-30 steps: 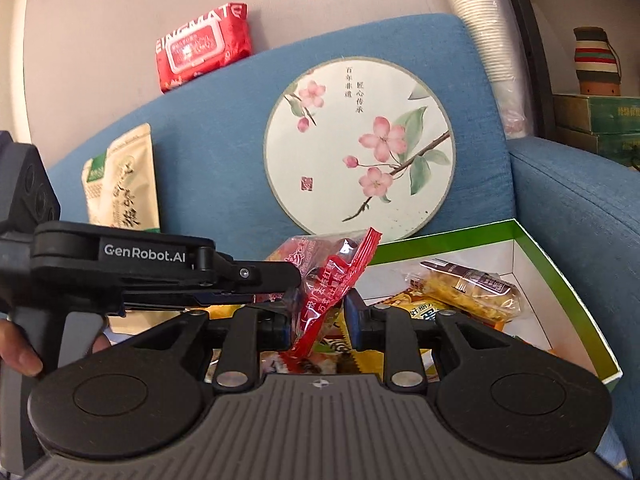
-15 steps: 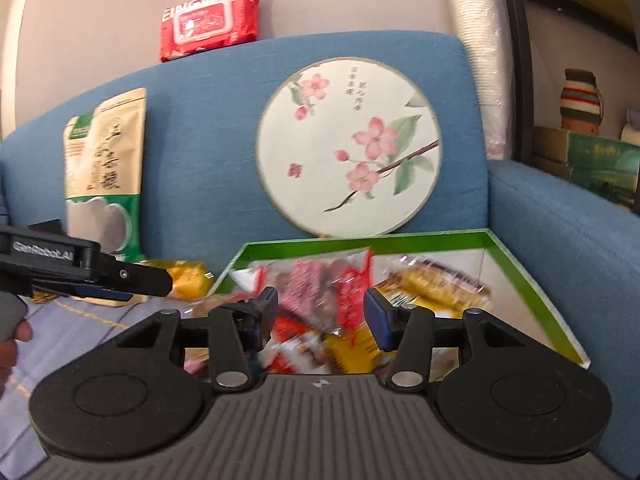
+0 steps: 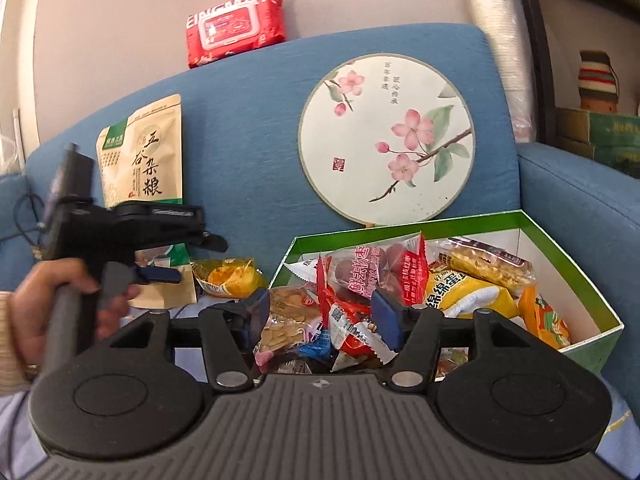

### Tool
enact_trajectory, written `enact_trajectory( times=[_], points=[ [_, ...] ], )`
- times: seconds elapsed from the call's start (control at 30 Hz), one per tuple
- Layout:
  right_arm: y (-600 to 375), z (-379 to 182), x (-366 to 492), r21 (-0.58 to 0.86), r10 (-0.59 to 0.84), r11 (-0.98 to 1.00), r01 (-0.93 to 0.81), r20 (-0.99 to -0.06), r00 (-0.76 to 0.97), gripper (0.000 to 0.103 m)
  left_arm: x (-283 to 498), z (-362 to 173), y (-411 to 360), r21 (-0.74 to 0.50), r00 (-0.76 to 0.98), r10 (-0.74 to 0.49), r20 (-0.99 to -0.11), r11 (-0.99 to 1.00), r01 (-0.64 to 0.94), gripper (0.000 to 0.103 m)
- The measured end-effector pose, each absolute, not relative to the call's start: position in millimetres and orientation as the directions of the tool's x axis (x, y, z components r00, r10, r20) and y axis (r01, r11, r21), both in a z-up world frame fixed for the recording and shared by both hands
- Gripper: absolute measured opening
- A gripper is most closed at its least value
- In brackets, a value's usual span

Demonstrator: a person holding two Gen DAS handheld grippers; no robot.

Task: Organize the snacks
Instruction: 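Move the left tool to the yellow mango packet and grasp it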

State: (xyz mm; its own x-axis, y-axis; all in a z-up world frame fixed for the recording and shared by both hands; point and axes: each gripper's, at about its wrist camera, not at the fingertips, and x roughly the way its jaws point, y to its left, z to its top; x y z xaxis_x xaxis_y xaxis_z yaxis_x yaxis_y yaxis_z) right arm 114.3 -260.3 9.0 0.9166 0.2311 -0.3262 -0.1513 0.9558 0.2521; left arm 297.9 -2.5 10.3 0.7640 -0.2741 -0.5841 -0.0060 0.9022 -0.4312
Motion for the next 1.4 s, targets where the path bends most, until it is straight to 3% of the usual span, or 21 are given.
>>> enact_trajectory(
  times=[0.4,0.53,0.6,0.7,0.83,1.0,1.27,1.4],
  points=[
    [-253,11,117,0.231,0.261,0.954,-0.192,-0.321,0.91,0.095,345,-28,-12,-0.415,0.735,-0.188,-0.651,0.899,-0.137,0.103],
    [-252,9,118,0.227,0.259,0.955,-0.189,-0.333,0.907,0.095,338,-19,-11,-0.405,0.728,-0.252,-0.638,0.914,-0.038,0.103],
    [-251,9,118,0.227,0.26,0.955,-0.191,-0.332,0.907,0.095,328,-10,-6,-0.409,0.719,-0.282,-0.636,0.913,-0.003,0.089],
    [-247,9,115,0.221,0.272,0.953,-0.206,-0.33,0.904,0.095,300,7,6,-0.424,0.711,-0.318,-0.627,0.905,0.031,0.087],
    [-242,12,107,0.222,0.301,0.945,-0.238,-0.319,0.898,0.095,242,24,28,-0.445,0.691,-0.368,-0.622,0.892,0.075,0.089],
    [-234,15,96,0.282,0.381,0.912,-0.297,-0.317,0.868,0.095,167,17,49,-0.429,0.642,-0.403,-0.652,0.895,0.126,0.103],
    [-197,-1,76,0.443,0.608,0.78,-0.442,-0.371,0.702,0.095,119,35,75,-0.392,0.656,-0.389,-0.646,0.907,0.152,0.103],
    [-169,-11,72,0.379,0.641,0.768,-0.517,-0.439,0.63,0.095,107,33,79,-0.412,0.641,-0.436,-0.632,0.889,0.198,0.103]
  ],
)
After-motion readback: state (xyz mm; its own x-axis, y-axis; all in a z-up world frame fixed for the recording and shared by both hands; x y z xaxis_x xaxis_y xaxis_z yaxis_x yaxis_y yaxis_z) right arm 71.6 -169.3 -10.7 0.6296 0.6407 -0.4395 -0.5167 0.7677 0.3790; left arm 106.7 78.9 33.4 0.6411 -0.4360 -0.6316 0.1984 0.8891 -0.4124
